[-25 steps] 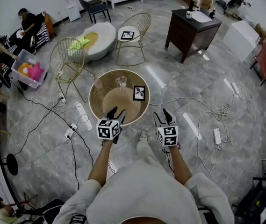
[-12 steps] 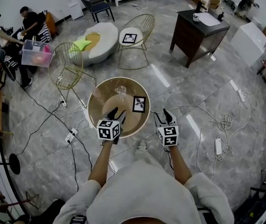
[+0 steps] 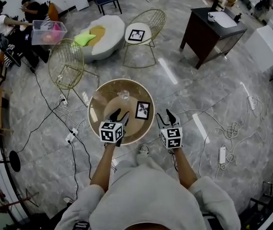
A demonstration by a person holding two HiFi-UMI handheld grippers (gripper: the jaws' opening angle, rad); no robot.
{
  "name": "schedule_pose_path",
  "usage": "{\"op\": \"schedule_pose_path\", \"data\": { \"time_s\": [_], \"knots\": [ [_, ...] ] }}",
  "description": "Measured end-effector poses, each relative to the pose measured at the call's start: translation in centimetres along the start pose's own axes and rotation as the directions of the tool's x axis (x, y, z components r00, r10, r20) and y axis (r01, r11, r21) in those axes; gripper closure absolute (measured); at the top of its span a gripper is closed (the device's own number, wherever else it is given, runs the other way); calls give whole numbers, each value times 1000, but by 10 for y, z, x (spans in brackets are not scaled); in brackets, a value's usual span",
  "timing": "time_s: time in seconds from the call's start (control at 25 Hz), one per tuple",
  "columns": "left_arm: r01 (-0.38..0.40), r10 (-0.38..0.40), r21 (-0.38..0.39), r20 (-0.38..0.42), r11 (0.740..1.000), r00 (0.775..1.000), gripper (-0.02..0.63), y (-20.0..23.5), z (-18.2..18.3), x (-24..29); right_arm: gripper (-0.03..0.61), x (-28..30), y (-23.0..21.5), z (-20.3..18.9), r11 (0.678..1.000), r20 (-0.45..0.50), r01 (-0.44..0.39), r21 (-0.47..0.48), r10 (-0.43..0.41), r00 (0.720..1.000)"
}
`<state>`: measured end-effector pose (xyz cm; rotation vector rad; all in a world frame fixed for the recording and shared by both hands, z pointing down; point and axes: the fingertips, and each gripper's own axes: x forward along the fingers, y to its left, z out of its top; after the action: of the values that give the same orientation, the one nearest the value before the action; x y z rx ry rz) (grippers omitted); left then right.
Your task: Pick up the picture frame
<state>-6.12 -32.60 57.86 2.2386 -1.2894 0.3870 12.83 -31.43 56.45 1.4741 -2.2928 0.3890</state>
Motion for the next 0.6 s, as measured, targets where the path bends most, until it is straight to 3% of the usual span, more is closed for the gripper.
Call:
{"op": "schedule_pose_path", "data": {
  "time_s": [0.6],
  "knots": [
    [6, -8, -25, -95, 1000, 995, 417, 21, -16, 46, 387, 44, -3, -28, 999, -107, -36, 37, 40, 993]
  ]
}}
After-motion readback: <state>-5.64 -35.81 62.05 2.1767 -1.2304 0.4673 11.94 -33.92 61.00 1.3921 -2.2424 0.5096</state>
